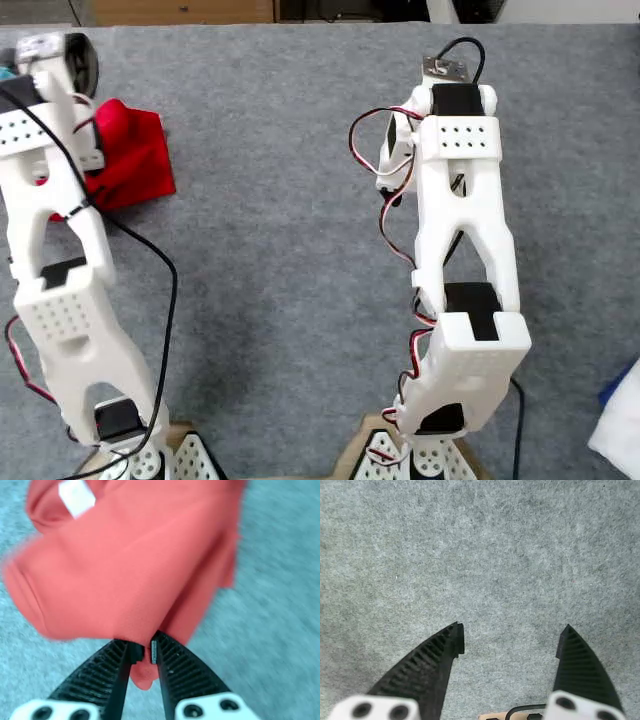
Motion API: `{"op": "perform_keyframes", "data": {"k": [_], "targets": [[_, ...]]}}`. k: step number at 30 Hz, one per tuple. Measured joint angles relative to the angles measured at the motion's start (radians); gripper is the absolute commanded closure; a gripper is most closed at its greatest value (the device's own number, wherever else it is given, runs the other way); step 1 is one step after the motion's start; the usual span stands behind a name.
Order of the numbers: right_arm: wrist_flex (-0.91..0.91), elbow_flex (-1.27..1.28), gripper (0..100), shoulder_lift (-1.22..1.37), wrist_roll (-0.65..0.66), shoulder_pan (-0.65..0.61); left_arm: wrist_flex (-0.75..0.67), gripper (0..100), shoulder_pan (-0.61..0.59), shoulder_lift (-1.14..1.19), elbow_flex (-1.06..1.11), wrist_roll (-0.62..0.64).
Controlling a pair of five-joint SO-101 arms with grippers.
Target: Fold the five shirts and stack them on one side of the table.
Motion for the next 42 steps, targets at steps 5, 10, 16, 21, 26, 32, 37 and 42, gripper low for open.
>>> {"op": "perform_keyframes", "data": {"k": [5, 10, 16, 21, 26, 32, 37, 42], "targets": [[0.0, 0.0, 69.1, 0.0, 0.0, 0.0, 0.0, 98, 0.138, -0.278, 0.163, 0.0], [0.0, 0.0, 69.1, 0.0, 0.0, 0.018, 0.0, 98, 0.347, -0.522, 0.305, 0.017], [0.0, 0.0, 69.1, 0.0, 0.0, 0.186, 0.0, 98, 0.617, -0.654, 0.433, 0.098], [0.0, 0.0, 69.1, 0.0, 0.095, 0.351, 0.0, 98, 0.795, -0.654, 0.502, 0.129], [0.0, 0.0, 69.1, 0.0, 0.193, 0.482, -0.052, 98, 0.876, -0.578, 0.509, 0.157], [0.0, 0.0, 69.1, 0.0, 0.292, 0.608, -0.126, 95, 0.973, -0.473, 0.509, 0.244], [0.0, 0.0, 69.1, 0.0, 0.361, 0.651, -0.129, 79, 0.994, -0.43, 0.422, 0.37], [0.0, 0.0, 69.1, 0.0, 0.374, 0.64, -0.043, 79, 0.847, -0.423, 0.304, 0.422]]}}
